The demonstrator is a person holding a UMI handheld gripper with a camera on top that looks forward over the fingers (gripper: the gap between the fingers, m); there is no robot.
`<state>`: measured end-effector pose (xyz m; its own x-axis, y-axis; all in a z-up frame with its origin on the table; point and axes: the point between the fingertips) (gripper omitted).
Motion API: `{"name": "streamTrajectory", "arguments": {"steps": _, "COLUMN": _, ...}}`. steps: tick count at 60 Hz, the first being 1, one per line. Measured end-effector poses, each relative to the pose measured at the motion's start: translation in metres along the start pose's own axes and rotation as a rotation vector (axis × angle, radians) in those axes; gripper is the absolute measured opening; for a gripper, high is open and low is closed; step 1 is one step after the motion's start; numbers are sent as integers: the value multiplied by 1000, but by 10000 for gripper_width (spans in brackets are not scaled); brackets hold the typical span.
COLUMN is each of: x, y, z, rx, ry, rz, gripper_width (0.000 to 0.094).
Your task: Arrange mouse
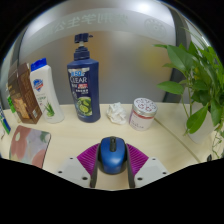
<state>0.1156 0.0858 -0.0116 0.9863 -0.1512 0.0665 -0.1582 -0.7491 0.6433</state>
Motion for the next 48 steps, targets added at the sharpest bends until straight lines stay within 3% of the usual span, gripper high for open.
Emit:
{"name": "streamTrajectory", "arguments": {"steps": 13, "x": 10, "y": 25, "z": -21, "rx": 25, "ry": -20, "rz": 44, "gripper_width": 378}}
{"name": "streamTrajectory", "arguments": {"steps": 26, "x": -44, "y": 152, "z": -163, "rx": 322, "ry": -141, "rz": -3, "gripper_width": 379}}
{"name": "streamTrajectory", "arguments": {"steps": 31, "x": -107, "y": 185, "z": -182, "rx": 362, "ry": -136, "rz": -70, "gripper_width": 378}}
{"name": "streamTrajectory", "arguments": {"steps": 36, "x": -179, "y": 180, "z": -158, "rx": 317, "ry": -89, "rz": -140, "gripper_width": 375}}
{"name": "streamTrajectory", "arguments": {"steps": 48, "x": -293, "y": 100, "z": -21, "rx": 56, "ry": -26, "rz": -209, "gripper_width": 374}}
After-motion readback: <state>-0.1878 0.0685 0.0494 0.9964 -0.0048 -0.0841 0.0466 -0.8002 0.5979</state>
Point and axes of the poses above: the point between the fingertips, and its own axes, seen from behind it with the camera up: x to the right, z down, y backward, against the way the camera looks, and after that the axes turned 2 degrees about z, right-handed
